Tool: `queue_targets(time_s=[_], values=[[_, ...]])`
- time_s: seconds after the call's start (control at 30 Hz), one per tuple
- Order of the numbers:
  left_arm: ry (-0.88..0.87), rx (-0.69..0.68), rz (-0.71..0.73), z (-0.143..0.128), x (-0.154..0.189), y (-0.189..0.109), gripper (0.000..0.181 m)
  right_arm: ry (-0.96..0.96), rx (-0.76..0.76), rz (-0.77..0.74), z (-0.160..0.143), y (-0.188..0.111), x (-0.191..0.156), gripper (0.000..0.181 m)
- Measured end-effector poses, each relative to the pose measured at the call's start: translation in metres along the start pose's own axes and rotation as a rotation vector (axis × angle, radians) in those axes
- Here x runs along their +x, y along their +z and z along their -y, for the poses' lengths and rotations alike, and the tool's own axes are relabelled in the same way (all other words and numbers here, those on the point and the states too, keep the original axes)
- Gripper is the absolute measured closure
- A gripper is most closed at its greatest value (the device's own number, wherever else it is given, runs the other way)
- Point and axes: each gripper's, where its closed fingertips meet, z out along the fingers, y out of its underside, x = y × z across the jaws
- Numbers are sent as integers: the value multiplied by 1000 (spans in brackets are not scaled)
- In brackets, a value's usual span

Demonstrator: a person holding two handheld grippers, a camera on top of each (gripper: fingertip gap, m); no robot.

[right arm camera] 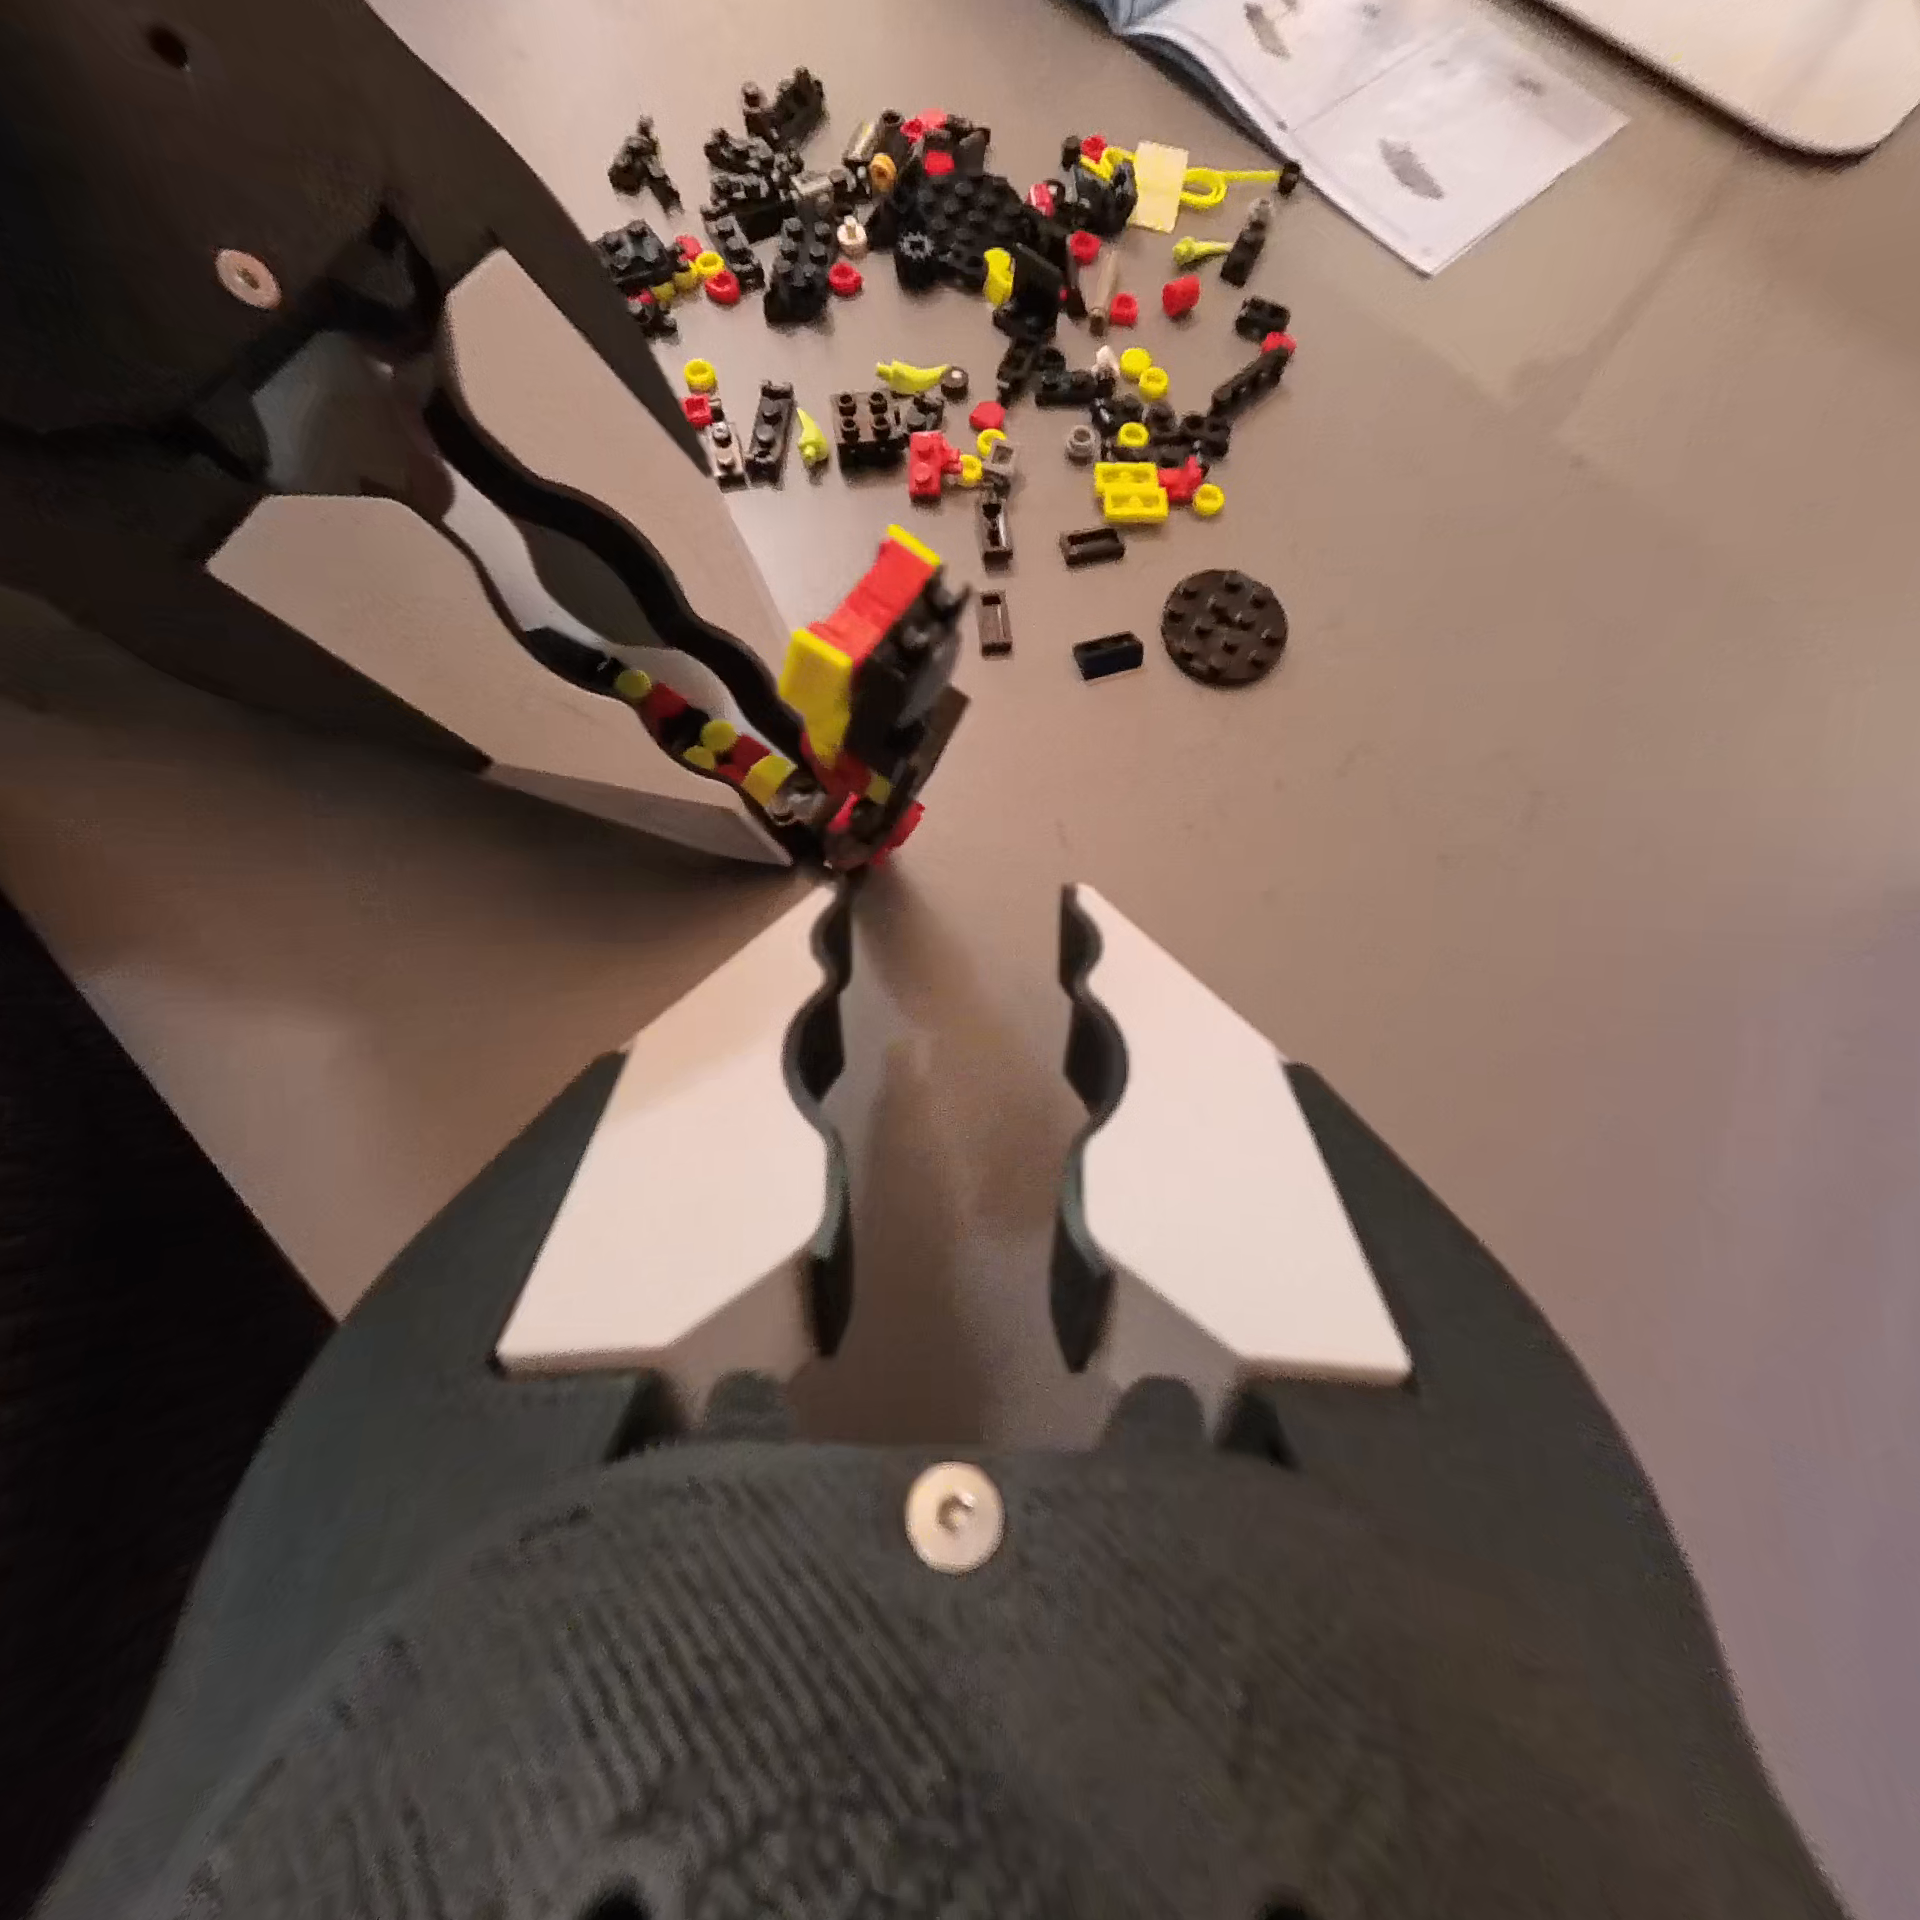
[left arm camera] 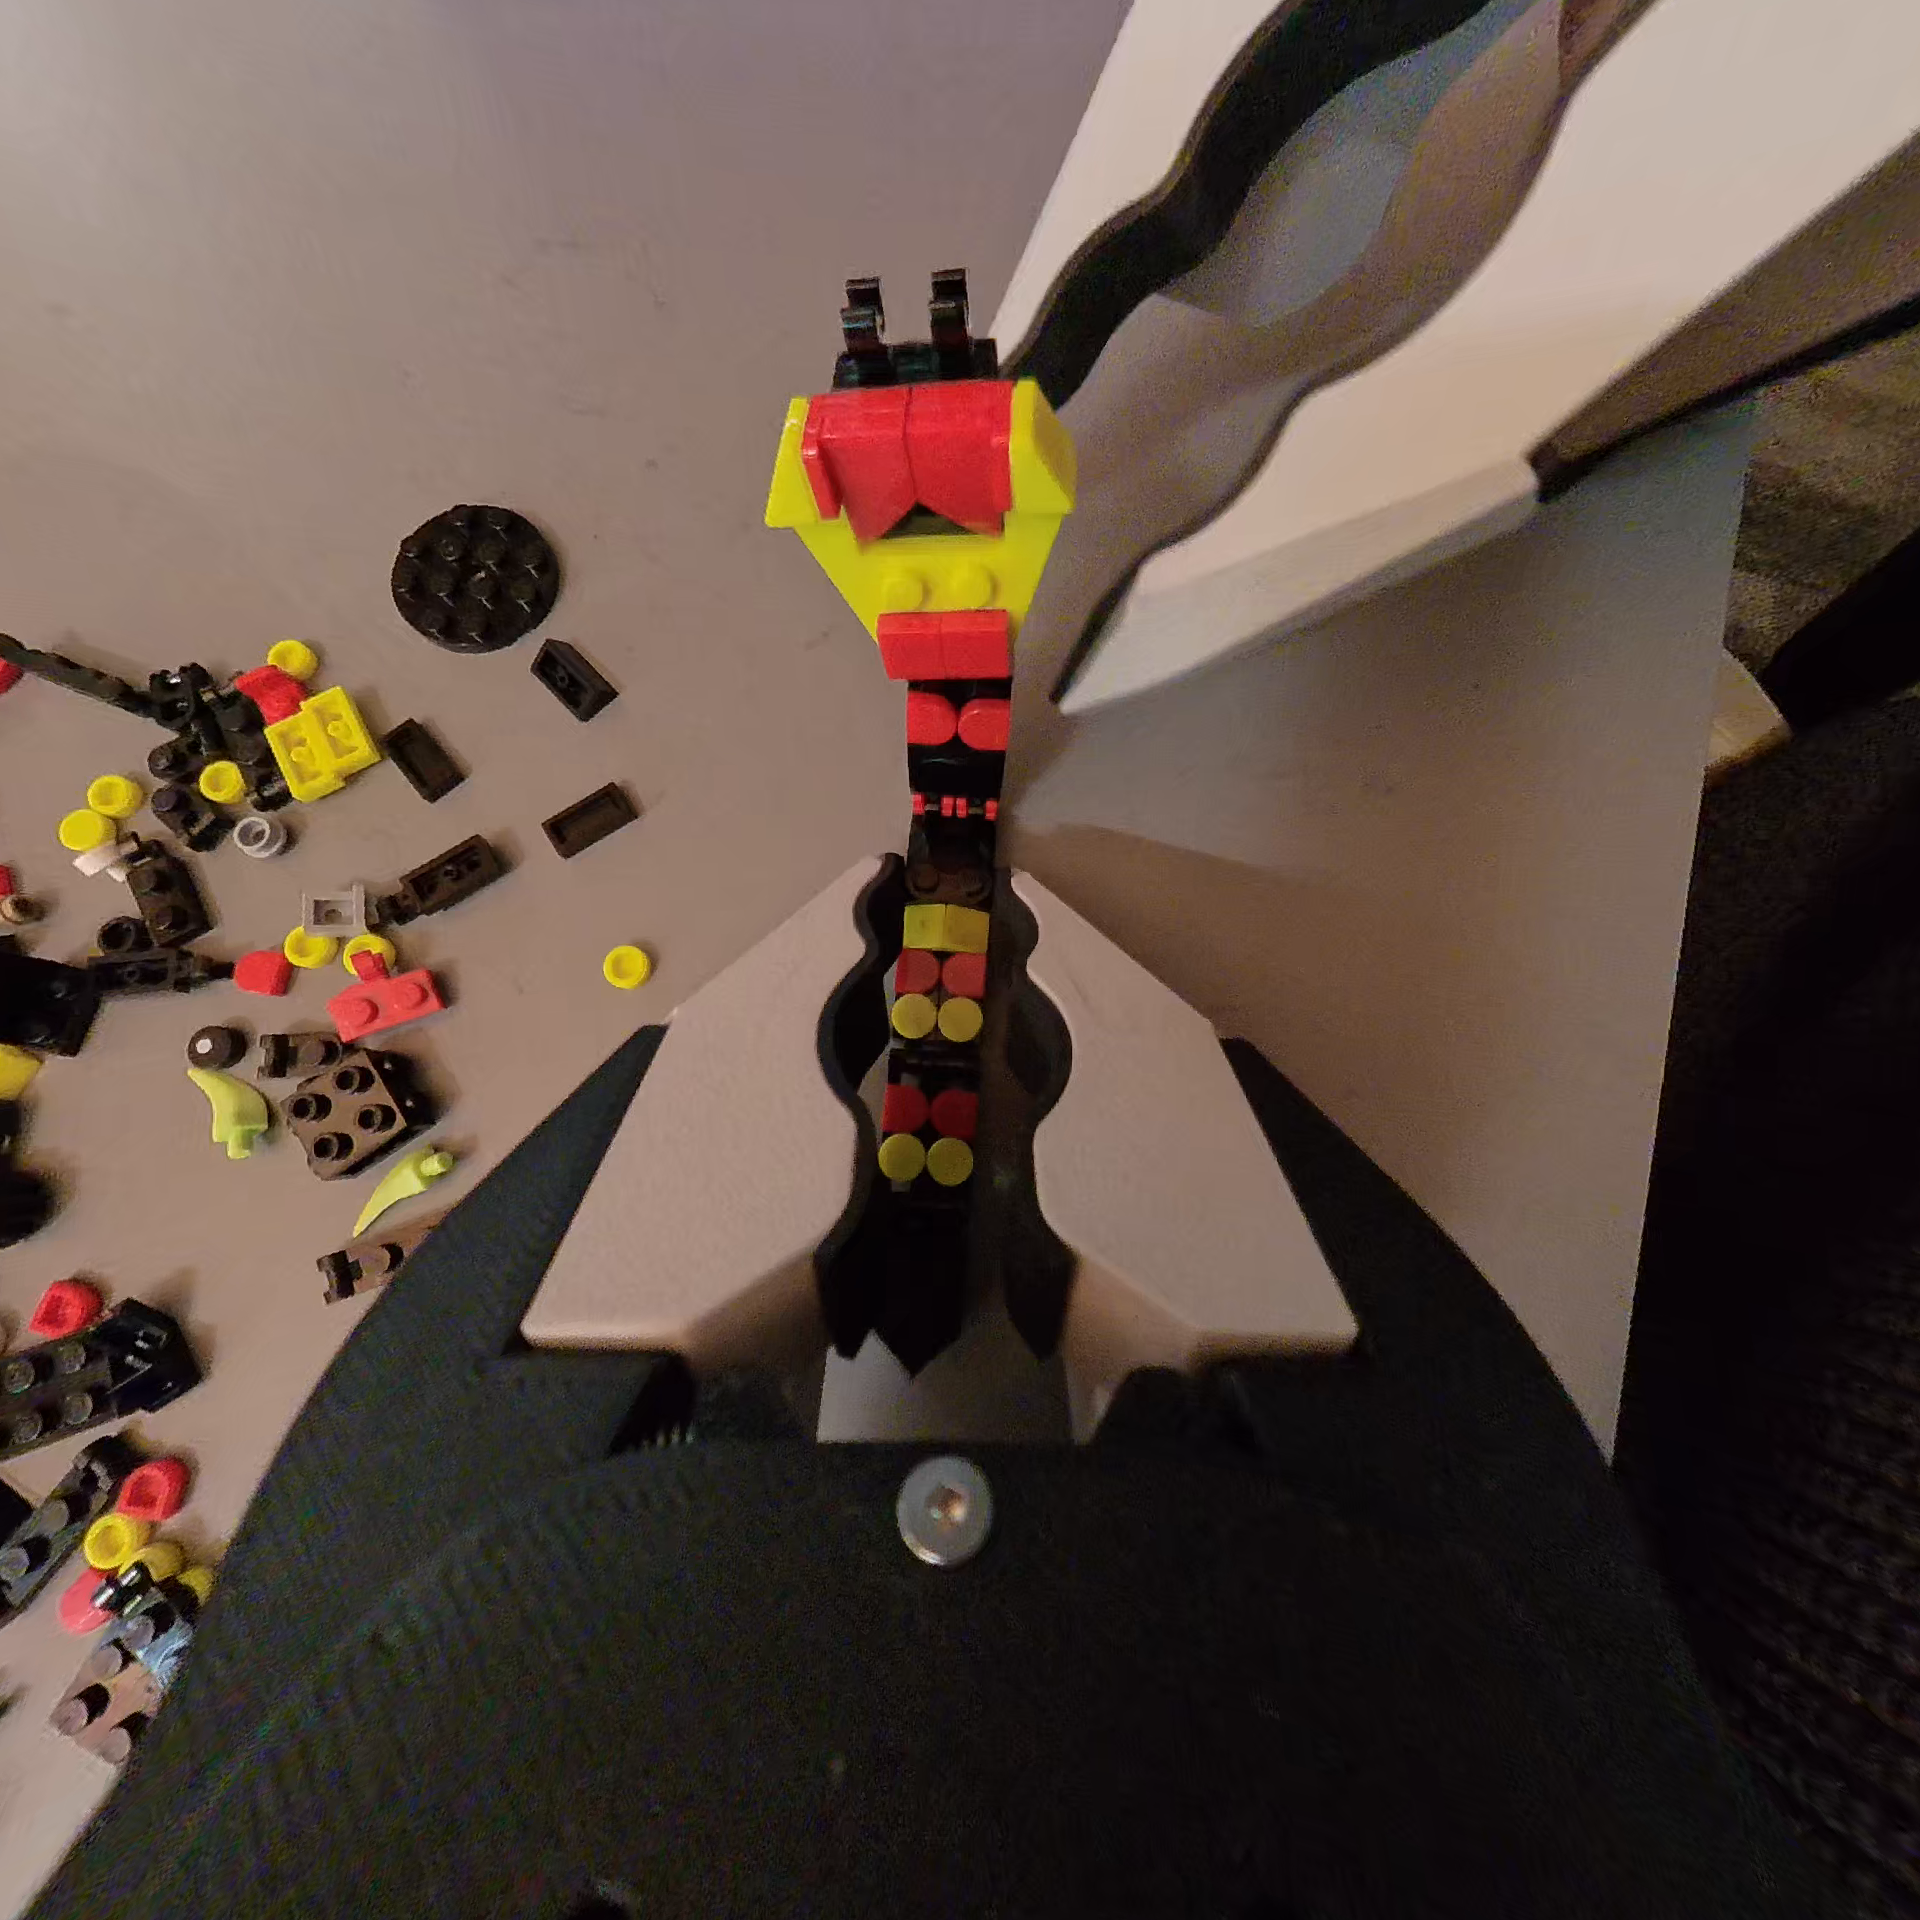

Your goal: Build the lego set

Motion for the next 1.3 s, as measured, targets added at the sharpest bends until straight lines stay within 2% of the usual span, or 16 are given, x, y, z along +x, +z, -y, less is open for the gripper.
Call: queue_targets(time_s=[0.07,0.17,0.37,0.8,0.93,1.1,1.3], values=[[-7,2,3,0,0,0,165,-5,23,19,7,1,-7,136],[-11,3,5,0,0,0,165,-8,68,65,17,0,-21,134],[-17,6,8,0,0,1,165,48,91,65,25,0,-19,130],[-28,18,44,1,0,1,166,86,125,-4,36,2,-10,157],[-20,19,62,2,0,1,166,93,116,-5,34,3,-8,156],[-19,18,80,2,0,2,166,136,81,-11,27,4,-5,147],[-20,18,87,2,0,2,165,154,79,19,28,5,-11,160]])
